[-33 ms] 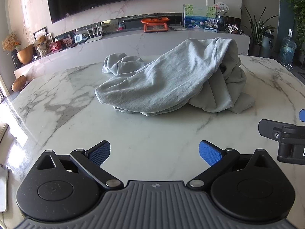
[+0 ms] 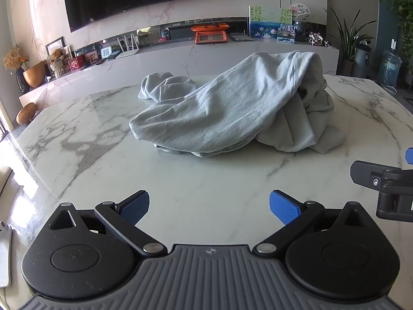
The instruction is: Fold clothes
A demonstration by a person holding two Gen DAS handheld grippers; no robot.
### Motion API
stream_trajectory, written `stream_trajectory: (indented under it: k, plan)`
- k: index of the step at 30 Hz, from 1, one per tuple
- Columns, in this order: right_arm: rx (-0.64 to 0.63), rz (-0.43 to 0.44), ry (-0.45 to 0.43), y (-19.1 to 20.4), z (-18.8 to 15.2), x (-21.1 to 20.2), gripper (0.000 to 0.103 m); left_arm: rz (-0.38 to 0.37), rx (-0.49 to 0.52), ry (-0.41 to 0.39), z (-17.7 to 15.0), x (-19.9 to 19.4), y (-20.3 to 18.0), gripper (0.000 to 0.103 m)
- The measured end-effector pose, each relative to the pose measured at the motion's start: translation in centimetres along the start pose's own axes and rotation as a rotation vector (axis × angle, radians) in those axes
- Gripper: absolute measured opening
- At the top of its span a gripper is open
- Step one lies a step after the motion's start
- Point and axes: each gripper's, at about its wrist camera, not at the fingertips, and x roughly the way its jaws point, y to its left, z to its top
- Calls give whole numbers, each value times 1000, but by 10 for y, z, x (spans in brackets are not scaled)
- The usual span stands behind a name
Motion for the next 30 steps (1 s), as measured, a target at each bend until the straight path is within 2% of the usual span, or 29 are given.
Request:
stream_trajectory:
  k: [20, 30]
  plan:
    - [-11, -7, 10, 1, -3, 3, 103, 43, 9, -20, 0, -4, -1, 97]
    - [-8, -7, 17, 1, -5, 4, 103, 15, -29, 9, -1, -1, 2, 97]
